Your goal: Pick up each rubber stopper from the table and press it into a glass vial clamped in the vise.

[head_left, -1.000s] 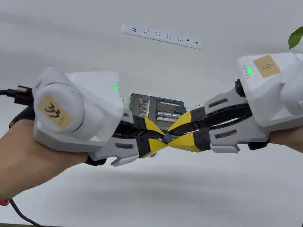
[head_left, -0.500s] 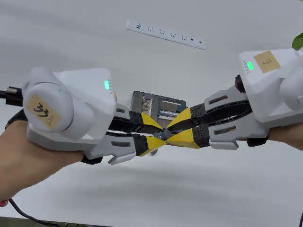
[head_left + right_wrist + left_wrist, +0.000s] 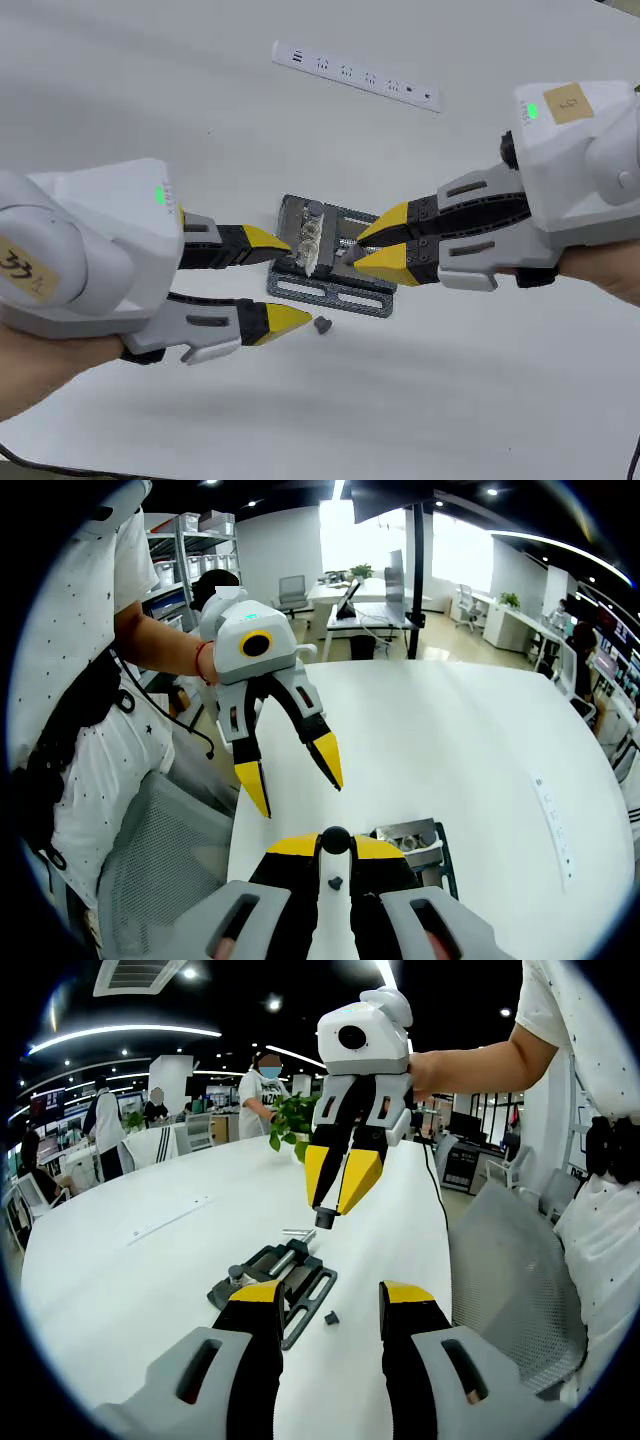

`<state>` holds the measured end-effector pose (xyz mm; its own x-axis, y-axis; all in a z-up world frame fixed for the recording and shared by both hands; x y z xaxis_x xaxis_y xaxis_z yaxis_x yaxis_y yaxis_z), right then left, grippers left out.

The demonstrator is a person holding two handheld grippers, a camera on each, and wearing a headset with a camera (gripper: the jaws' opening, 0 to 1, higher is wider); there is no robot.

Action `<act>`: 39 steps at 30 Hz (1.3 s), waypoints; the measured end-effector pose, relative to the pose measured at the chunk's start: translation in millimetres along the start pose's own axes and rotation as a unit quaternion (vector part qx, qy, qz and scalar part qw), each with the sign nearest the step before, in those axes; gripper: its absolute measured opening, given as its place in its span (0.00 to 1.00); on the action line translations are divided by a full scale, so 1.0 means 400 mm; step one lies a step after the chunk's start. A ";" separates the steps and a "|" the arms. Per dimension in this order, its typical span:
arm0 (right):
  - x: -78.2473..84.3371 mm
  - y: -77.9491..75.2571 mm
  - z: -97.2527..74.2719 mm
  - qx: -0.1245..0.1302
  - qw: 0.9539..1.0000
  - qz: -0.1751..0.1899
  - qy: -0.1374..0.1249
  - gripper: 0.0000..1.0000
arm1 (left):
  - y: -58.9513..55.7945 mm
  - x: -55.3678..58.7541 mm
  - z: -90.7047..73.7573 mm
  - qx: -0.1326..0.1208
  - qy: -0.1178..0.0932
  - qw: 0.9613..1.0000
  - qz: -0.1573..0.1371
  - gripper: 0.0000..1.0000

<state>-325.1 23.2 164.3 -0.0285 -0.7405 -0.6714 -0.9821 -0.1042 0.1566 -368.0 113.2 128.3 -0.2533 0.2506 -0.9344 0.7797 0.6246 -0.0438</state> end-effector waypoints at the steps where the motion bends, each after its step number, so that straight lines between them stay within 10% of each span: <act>1: -0.001 -0.008 0.002 0.004 1.000 0.003 0.002 0.06 | 0.005 0.003 -0.001 -0.004 -0.001 1.000 0.000 0.39; 21: 0.026 -0.176 0.097 0.040 0.995 0.050 0.081 0.06 | 0.057 0.044 -0.008 -0.035 -0.036 0.999 -0.019 0.75; 39: 0.076 -0.221 0.177 0.032 0.986 0.049 0.154 0.06 | 0.076 0.075 -0.011 -0.033 -0.042 0.998 -0.021 0.83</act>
<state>-252.5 57.1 78.6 -0.0753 -0.9126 -0.4019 -0.9876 0.0127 0.1562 -354.6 143.0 100.4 -0.2334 0.1627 -0.9587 0.7295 0.6812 -0.0619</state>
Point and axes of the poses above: the centre of the closed fingertips' face, and the gripper's own axes: z roughly forward along the fingers, y roughly to its left, x roughly out of its underside, the point moved 4 cm from there along -z, roughly backward along the fingers, and after that the axes turned 7 degrees about -x, right-handed, at the moved point
